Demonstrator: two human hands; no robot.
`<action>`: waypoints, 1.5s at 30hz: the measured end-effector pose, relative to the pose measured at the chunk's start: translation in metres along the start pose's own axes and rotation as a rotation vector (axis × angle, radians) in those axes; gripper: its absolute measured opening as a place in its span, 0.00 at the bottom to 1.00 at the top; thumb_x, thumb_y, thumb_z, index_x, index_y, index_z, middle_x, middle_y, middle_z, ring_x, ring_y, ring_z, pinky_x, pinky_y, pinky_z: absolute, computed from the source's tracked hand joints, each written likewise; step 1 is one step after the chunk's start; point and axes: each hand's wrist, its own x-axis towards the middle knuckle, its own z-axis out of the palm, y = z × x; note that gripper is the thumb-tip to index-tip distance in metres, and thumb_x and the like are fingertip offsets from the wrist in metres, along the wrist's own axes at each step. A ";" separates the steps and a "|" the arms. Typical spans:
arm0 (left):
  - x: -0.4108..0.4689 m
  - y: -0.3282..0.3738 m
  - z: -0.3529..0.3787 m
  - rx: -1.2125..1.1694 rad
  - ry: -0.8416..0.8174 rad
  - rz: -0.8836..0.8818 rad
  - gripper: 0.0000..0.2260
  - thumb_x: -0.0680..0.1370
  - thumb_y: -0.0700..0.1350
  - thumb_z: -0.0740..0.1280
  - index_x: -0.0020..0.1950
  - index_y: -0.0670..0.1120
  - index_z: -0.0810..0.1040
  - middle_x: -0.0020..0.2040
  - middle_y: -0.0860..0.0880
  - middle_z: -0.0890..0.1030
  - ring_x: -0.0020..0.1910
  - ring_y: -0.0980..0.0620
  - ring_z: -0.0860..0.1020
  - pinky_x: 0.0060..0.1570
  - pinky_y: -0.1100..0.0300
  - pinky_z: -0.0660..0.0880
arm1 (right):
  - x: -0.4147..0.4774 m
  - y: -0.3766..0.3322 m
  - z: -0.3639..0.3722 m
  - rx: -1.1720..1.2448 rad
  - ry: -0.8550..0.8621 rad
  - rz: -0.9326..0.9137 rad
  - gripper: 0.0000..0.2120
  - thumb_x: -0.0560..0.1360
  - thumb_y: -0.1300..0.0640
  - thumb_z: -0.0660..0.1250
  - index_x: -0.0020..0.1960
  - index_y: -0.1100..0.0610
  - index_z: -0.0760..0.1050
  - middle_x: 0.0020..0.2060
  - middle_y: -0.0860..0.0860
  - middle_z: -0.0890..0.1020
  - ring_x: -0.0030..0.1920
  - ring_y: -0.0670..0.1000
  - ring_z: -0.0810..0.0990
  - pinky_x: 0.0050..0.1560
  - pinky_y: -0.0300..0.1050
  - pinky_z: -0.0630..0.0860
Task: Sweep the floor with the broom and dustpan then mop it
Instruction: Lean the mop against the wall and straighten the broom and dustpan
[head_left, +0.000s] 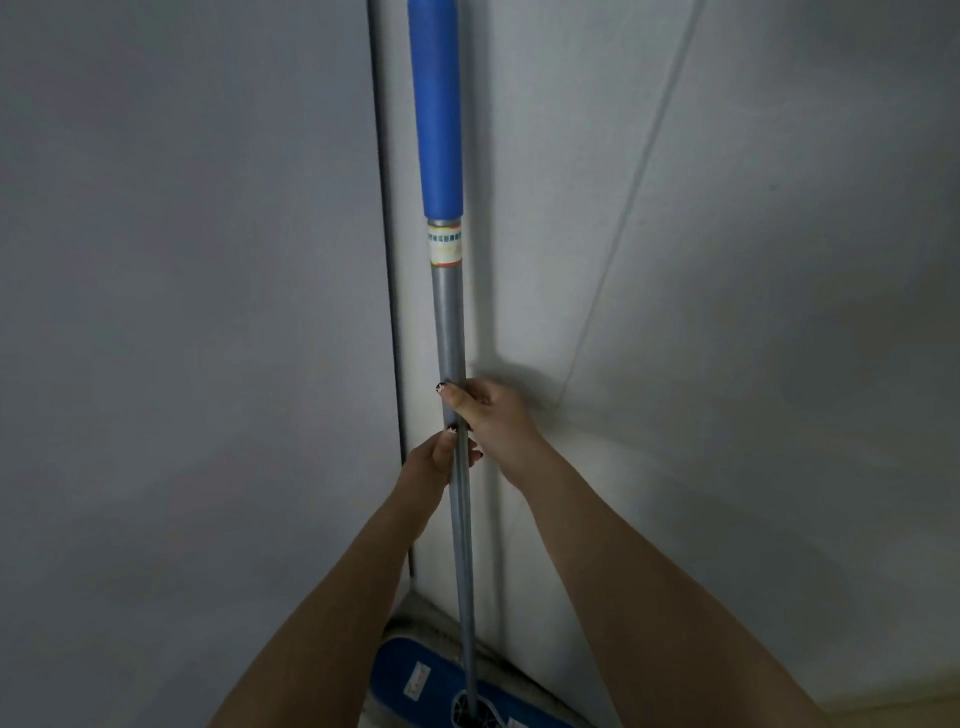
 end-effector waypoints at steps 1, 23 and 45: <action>0.002 0.000 -0.004 -0.016 0.027 -0.010 0.16 0.83 0.48 0.52 0.51 0.41 0.77 0.43 0.49 0.80 0.37 0.64 0.80 0.44 0.71 0.76 | 0.005 0.001 0.005 0.004 0.014 -0.004 0.07 0.74 0.46 0.69 0.41 0.49 0.79 0.30 0.44 0.78 0.33 0.44 0.77 0.29 0.40 0.75; 0.032 -0.005 -0.023 -0.032 0.112 -0.134 0.14 0.81 0.55 0.56 0.44 0.53 0.78 0.44 0.49 0.82 0.48 0.51 0.80 0.53 0.54 0.76 | 0.050 0.017 0.026 0.077 0.099 0.093 0.10 0.69 0.45 0.73 0.35 0.49 0.77 0.25 0.40 0.79 0.30 0.40 0.78 0.32 0.36 0.73; -0.126 0.068 -0.059 0.012 0.556 0.111 0.11 0.79 0.41 0.63 0.60 0.42 0.74 0.52 0.46 0.79 0.50 0.50 0.77 0.52 0.55 0.75 | -0.071 -0.013 0.010 0.146 -0.139 0.108 0.31 0.69 0.49 0.74 0.68 0.57 0.70 0.62 0.53 0.76 0.60 0.50 0.77 0.62 0.49 0.75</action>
